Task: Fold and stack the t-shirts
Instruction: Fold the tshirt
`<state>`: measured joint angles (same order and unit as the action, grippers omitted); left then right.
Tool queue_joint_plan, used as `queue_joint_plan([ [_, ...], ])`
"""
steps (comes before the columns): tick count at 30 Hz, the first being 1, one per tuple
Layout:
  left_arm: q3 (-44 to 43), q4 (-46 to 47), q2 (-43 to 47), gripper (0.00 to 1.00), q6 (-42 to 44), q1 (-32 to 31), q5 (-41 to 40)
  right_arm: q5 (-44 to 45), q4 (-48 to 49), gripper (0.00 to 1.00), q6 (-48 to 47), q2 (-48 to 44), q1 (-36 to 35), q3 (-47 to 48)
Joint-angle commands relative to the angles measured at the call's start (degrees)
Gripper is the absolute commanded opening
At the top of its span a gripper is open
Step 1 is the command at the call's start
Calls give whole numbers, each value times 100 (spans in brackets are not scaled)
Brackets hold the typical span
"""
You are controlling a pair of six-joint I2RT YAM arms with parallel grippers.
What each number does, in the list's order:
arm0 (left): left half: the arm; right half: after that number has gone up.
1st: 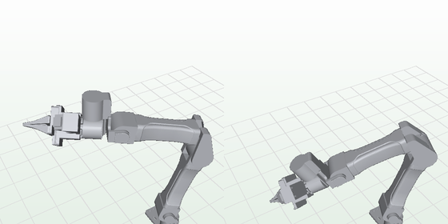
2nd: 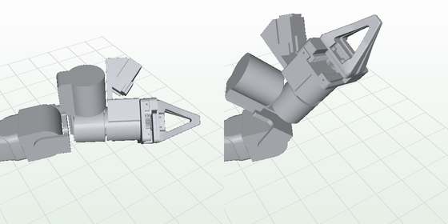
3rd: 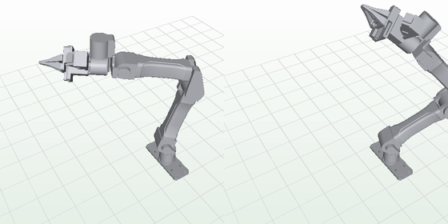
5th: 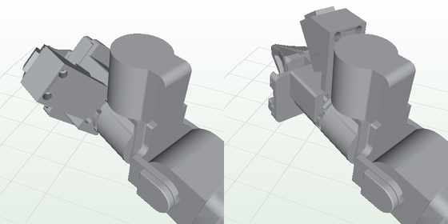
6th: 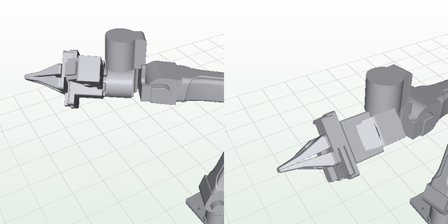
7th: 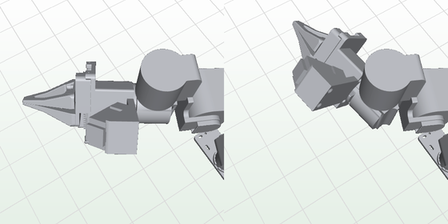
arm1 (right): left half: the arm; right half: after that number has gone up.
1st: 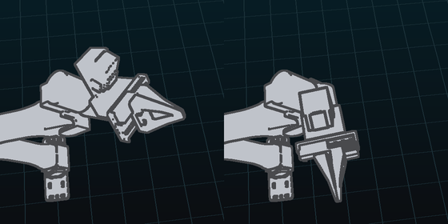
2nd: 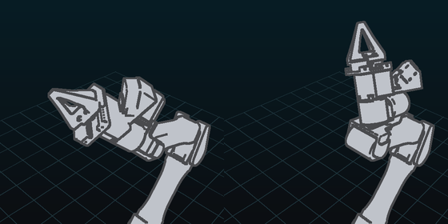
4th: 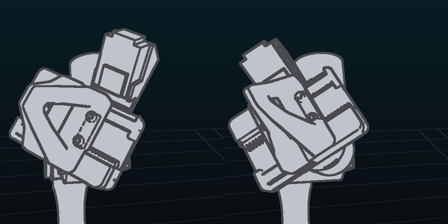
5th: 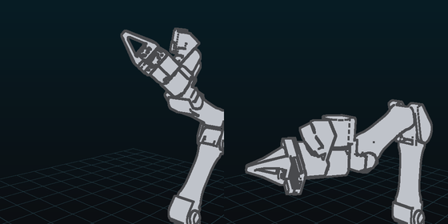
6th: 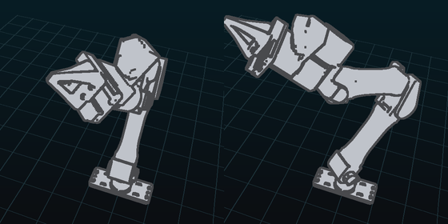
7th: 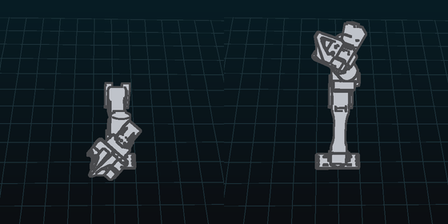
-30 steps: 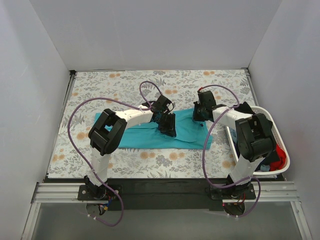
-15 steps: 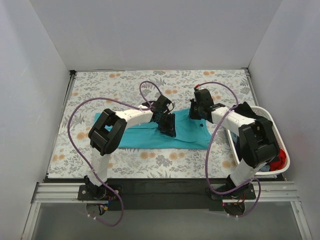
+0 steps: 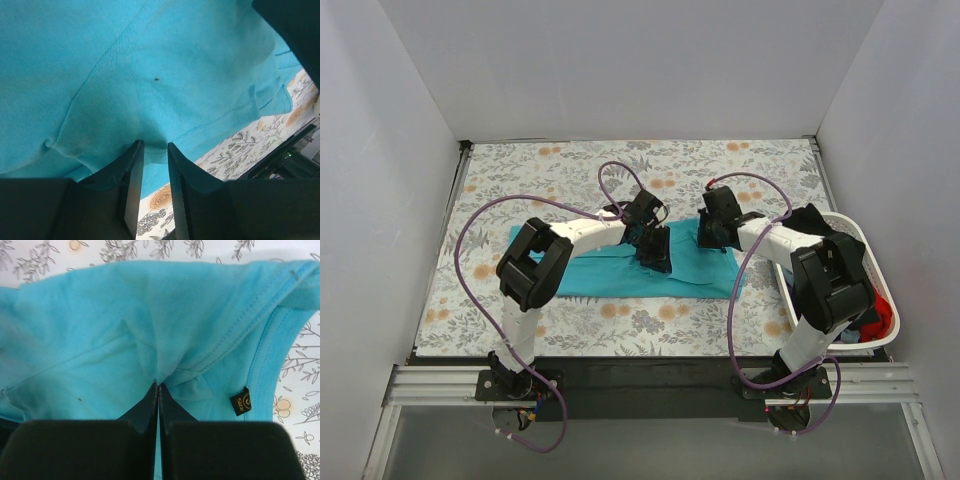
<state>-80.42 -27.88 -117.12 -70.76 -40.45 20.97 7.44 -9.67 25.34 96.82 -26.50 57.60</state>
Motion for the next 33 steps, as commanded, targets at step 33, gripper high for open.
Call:
queue_joint_plan([
  [33, 598, -209, 981, 36, -368, 10, -849, 231, -26, 1, -91, -5, -4, 102],
])
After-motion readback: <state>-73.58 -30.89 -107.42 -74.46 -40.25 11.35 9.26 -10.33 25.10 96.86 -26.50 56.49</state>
